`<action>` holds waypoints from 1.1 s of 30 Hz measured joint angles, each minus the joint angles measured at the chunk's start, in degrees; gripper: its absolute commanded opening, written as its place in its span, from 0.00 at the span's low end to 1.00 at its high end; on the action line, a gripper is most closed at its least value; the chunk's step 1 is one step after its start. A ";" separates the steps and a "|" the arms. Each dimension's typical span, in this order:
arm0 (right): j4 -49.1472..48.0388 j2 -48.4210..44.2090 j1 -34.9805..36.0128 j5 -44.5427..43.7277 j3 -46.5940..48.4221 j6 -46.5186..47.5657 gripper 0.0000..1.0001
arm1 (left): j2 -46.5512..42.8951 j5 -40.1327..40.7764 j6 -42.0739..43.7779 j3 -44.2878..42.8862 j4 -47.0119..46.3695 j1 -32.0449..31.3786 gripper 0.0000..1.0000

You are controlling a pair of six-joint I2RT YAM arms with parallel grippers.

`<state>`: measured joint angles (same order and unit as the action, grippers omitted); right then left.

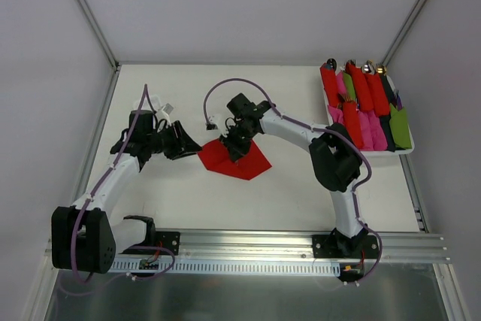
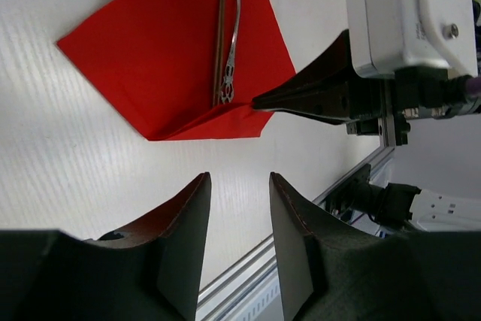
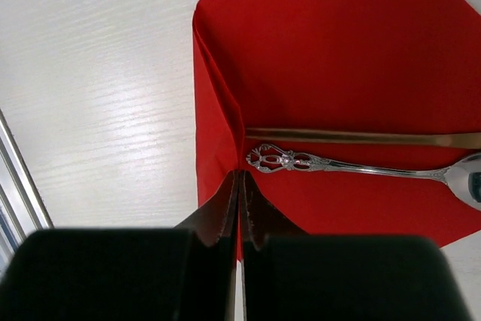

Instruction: Place the utensils on the paper napkin and roll it up

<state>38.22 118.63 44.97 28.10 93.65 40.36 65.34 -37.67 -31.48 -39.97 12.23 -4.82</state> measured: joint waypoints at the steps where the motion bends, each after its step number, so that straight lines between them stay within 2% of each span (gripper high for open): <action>1: 0.07 0.15 -0.13 0.07 0.00 0.07 0.00 | 0.02 0.07 -0.07 0.15 -0.26 -0.57 0.34; 9: 0.22 1.57 -2.01 0.28 0.00 0.24 0.00 | 3.85 1.29 -1.33 0.44 -3.89 -6.67 0.24; 13: 0.20 2.01 -2.25 0.28 0.00 0.28 0.00 | 7.28 2.51 -2.40 0.44 -5.44 -9.38 0.11; 16: 0.22 2.32 -2.38 0.26 0.00 0.28 0.00 | 9.35 3.65 -3.13 0.44 -6.64 -10.27 0.06; 23: 0.26 3.06 -2.78 0.26 0.68 0.28 0.00 | 15.02 4.00 -4.76 0.44 -9.57 -11.76 0.00; 33: 0.66 3.48 -2.97 0.26 1.95 0.26 0.00 | 22.36 3.67 -5.55 -0.52 -12.76 -12.46 0.00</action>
<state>38.87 122.10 42.00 28.36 95.59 40.62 87.70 -34.00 -37.04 -40.49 -0.54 -17.28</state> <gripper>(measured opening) 0.007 0.005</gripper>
